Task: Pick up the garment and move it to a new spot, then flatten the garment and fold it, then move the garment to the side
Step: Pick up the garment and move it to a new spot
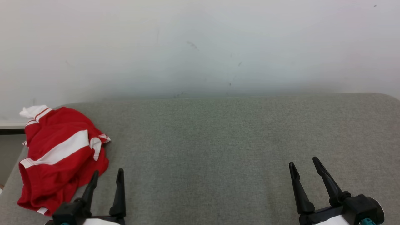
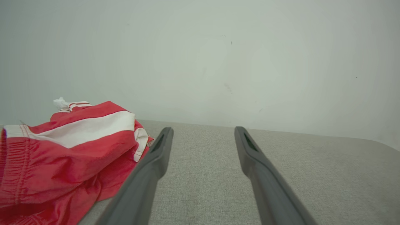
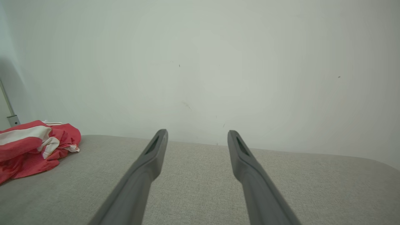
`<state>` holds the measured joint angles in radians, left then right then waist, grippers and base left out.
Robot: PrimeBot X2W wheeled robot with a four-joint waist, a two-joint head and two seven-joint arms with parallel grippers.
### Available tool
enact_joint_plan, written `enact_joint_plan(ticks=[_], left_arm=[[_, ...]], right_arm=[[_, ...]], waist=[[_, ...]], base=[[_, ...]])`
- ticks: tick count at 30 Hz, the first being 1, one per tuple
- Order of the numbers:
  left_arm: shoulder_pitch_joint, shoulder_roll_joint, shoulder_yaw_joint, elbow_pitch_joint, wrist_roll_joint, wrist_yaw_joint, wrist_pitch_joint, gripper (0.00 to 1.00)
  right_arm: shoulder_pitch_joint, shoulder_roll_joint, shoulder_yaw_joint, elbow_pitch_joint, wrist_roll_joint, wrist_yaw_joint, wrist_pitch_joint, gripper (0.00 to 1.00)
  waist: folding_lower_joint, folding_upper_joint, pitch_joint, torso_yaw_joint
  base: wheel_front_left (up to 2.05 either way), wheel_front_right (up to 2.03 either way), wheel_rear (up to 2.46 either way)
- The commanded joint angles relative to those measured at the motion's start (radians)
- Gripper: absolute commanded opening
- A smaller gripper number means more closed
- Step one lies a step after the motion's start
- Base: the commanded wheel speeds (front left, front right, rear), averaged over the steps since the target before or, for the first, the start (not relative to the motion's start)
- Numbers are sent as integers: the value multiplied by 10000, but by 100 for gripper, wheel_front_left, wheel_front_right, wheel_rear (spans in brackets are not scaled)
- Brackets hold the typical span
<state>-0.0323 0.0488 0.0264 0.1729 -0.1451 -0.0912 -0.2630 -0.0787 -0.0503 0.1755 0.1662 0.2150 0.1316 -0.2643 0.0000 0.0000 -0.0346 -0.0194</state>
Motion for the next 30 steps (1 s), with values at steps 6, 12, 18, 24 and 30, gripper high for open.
enact_joint_plan(ticks=[6, 12, 18, 24, 30], left_arm=[[16, 29, 85, 63, 80, 12, -28, 100], [-60, 29, 171, -8, 80, -3, -26, 100], [-56, 32, 224, 96, 209, -38, -20, 100], [-137, 31, 336, 222, 356, -46, -20, 100], [-200, 29, 494, 340, 413, -44, -18, 100]], right_arm=[[120, -7, 32, 23, 146, -17, -1, 100], [178, -8, 70, -38, 257, -17, 1, 100], [207, -8, 181, -101, 398, -17, 1, 100], [184, -10, 463, -19, 582, -17, 2, 100], [66, -10, 682, 27, 631, -17, 1, 100]], waist=[[0, 0, -19, 187], [0, 0, 19, 670], [0, 0, 52, 1491], [0, 0, 58, 2442], [0, 0, 87, 3267]], base=[[0, 0, 0], [0, 0, 0], [0, 0, 0], [0, 0, 0], [0, 0, 0]])
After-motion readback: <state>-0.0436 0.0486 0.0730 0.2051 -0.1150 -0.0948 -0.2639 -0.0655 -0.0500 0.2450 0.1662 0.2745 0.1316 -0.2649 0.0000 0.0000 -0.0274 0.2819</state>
